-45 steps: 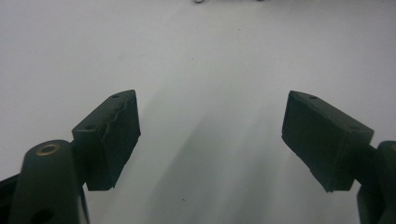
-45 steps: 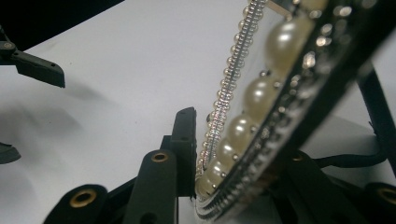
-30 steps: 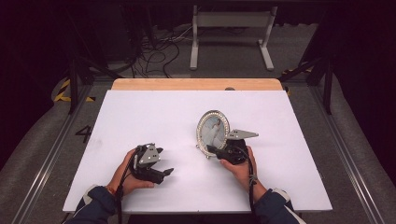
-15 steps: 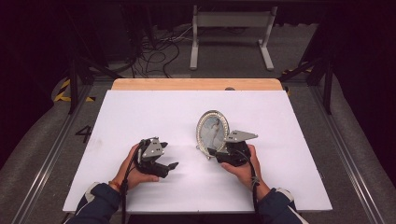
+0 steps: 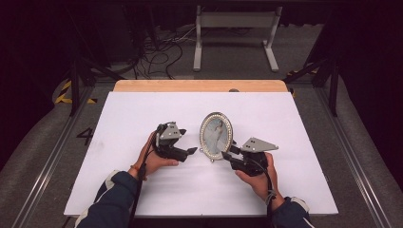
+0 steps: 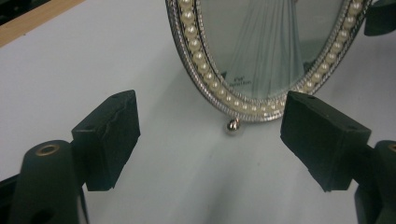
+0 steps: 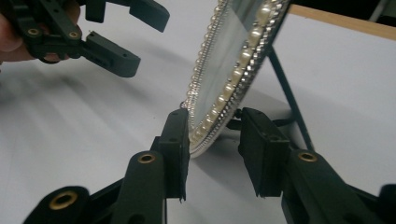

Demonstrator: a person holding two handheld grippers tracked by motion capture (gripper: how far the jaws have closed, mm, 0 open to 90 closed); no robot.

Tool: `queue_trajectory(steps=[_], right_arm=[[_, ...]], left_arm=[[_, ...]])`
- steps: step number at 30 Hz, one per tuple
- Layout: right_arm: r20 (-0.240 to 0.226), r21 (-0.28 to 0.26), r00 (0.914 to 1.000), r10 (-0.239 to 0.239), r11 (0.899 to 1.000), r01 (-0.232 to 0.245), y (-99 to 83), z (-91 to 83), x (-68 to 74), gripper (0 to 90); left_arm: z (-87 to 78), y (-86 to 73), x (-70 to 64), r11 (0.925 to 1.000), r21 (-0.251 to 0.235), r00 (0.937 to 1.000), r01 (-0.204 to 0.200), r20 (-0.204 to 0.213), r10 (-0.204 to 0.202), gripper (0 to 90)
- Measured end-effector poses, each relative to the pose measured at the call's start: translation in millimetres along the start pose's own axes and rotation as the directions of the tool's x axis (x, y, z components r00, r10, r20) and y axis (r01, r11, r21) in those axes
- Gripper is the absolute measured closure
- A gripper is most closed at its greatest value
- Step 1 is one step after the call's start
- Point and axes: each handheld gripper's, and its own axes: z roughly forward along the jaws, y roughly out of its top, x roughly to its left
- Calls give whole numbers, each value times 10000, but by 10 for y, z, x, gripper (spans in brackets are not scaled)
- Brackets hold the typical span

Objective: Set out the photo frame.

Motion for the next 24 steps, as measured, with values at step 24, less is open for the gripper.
queue_trajectory(steps=[24], right_arm=[[649,-717,9977,192,9973,-146,24,-49,33,746]], left_arm=[[368,156,57,9971,-249,9869,718,1463,-674,380]])
